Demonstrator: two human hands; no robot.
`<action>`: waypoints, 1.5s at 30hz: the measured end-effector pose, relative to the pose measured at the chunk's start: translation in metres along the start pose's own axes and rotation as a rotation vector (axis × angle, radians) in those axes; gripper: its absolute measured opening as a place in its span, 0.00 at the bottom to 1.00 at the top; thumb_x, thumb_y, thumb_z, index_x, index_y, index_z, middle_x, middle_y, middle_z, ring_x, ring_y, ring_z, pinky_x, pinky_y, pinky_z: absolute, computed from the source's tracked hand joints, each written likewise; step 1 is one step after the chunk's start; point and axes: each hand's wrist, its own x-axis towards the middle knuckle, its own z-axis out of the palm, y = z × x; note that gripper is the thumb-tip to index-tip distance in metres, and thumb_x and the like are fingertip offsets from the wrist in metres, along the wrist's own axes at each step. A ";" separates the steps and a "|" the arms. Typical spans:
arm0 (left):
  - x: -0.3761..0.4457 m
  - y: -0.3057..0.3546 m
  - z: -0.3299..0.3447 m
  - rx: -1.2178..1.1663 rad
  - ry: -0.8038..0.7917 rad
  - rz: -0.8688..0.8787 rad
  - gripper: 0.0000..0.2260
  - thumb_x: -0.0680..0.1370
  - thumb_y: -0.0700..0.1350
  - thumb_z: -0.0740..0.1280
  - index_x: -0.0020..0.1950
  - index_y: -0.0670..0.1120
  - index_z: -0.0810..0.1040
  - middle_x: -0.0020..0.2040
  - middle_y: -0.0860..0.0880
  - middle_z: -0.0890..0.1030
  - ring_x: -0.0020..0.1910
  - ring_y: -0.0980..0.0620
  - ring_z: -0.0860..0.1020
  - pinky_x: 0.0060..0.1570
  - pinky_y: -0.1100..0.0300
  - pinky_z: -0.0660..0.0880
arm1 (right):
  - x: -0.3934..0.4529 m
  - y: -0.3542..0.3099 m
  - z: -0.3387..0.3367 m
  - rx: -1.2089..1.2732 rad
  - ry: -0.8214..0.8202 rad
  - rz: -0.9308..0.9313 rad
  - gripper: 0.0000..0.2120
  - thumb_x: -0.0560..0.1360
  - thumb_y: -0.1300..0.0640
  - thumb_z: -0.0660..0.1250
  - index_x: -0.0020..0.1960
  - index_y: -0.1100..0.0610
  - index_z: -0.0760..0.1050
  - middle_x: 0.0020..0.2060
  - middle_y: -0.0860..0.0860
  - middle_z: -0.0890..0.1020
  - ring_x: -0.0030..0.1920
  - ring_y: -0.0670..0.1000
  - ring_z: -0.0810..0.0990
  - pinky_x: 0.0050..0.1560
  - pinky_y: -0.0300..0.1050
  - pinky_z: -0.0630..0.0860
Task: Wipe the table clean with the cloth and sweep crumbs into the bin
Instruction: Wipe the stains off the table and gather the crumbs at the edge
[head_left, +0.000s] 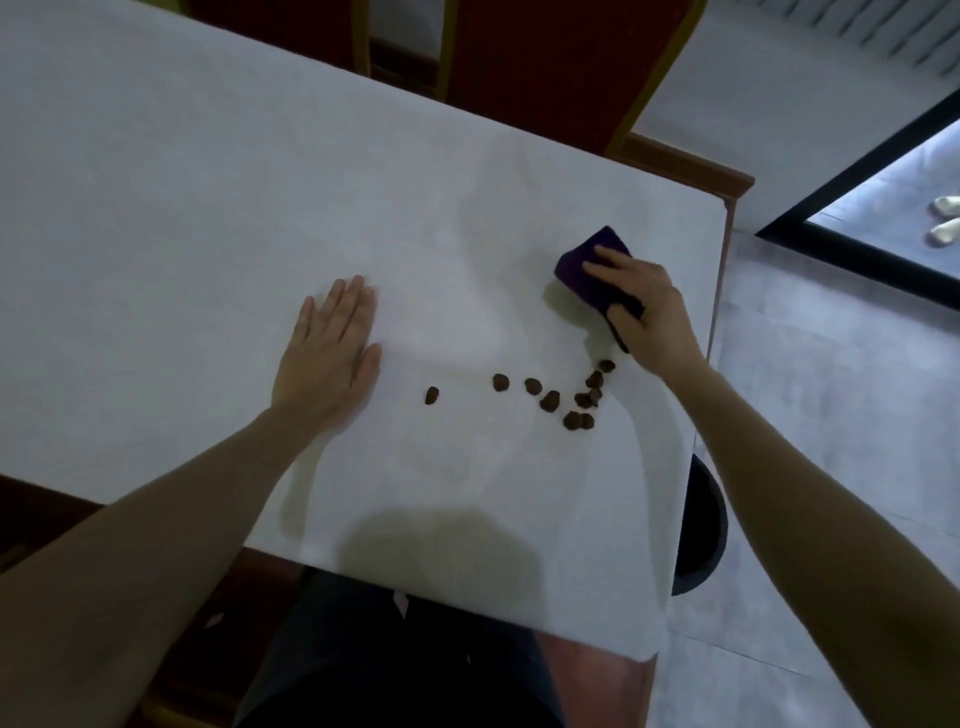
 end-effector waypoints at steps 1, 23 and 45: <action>-0.006 0.002 0.001 -0.006 0.001 0.001 0.29 0.83 0.54 0.46 0.81 0.43 0.51 0.82 0.45 0.52 0.81 0.48 0.48 0.79 0.50 0.41 | 0.000 0.008 -0.002 -0.029 0.002 0.030 0.24 0.73 0.65 0.61 0.68 0.54 0.74 0.70 0.51 0.73 0.66 0.56 0.70 0.69 0.51 0.64; -0.037 0.003 0.016 -0.017 -0.010 -0.032 0.29 0.83 0.54 0.46 0.81 0.42 0.50 0.82 0.45 0.52 0.81 0.48 0.49 0.79 0.46 0.47 | -0.100 -0.043 0.054 0.001 0.037 0.228 0.26 0.74 0.70 0.62 0.69 0.51 0.74 0.71 0.48 0.71 0.68 0.55 0.67 0.69 0.48 0.64; -0.054 -0.087 -0.003 -0.027 -0.043 -0.040 0.29 0.83 0.54 0.43 0.81 0.42 0.48 0.82 0.45 0.51 0.81 0.49 0.48 0.79 0.48 0.47 | -0.036 -0.229 0.232 -0.198 0.164 0.312 0.25 0.72 0.64 0.66 0.69 0.55 0.74 0.70 0.53 0.72 0.63 0.61 0.71 0.60 0.59 0.72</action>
